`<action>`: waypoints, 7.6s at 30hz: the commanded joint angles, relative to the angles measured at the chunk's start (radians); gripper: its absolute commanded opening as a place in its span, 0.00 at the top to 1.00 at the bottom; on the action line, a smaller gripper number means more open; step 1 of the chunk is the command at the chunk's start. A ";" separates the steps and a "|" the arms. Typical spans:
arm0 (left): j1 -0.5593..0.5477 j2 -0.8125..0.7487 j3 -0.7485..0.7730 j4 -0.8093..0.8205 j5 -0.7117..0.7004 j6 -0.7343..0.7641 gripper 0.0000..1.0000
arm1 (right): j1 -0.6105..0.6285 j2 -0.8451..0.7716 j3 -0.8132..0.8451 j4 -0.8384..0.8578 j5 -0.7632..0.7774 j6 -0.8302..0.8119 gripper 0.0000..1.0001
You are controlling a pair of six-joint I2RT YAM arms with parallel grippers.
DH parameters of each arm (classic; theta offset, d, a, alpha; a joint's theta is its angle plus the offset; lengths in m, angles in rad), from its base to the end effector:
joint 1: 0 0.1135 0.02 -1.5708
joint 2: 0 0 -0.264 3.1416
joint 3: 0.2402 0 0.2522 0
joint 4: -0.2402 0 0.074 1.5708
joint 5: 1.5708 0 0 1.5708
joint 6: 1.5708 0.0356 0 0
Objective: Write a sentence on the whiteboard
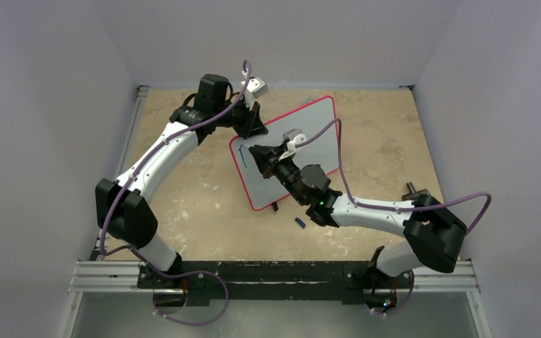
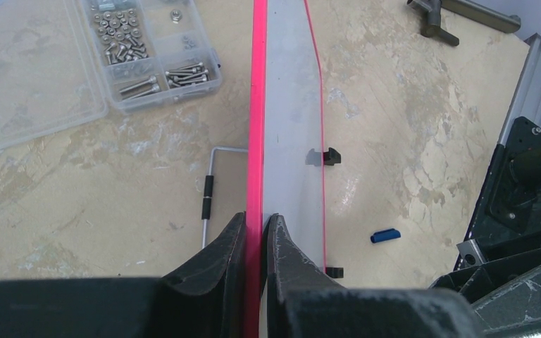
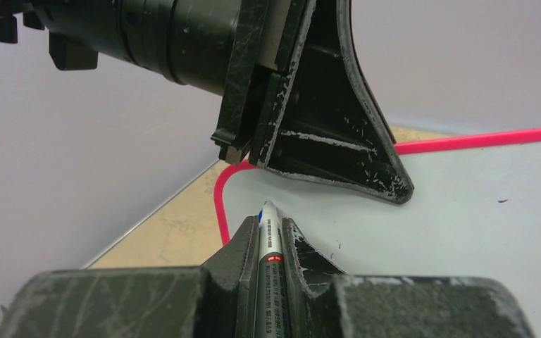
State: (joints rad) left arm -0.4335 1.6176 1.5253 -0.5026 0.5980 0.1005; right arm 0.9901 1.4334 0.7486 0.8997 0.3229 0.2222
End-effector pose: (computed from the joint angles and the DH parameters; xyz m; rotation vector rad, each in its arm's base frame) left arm 0.3250 -0.1725 0.3564 0.9009 1.9687 -0.8375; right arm 0.1832 0.2587 0.2895 -0.2590 1.3888 0.7943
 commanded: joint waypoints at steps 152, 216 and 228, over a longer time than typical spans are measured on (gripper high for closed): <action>-0.017 0.031 0.006 -0.138 -0.150 0.122 1.00 | 0.001 -0.104 -0.066 -0.219 0.153 -0.006 1.00; -0.021 0.036 0.006 -0.145 -0.160 0.130 1.00 | 0.002 -0.254 0.020 -0.333 0.009 -0.073 1.00; -0.021 0.051 0.011 -0.149 -0.152 0.130 1.00 | 0.001 -0.233 -0.005 -0.268 0.088 -0.137 1.00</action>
State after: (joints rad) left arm -0.4465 1.6234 1.5467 -0.5362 0.5758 0.1234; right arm 0.9936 1.1957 0.7456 0.5751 0.3565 0.1280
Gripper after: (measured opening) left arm 0.093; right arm 0.089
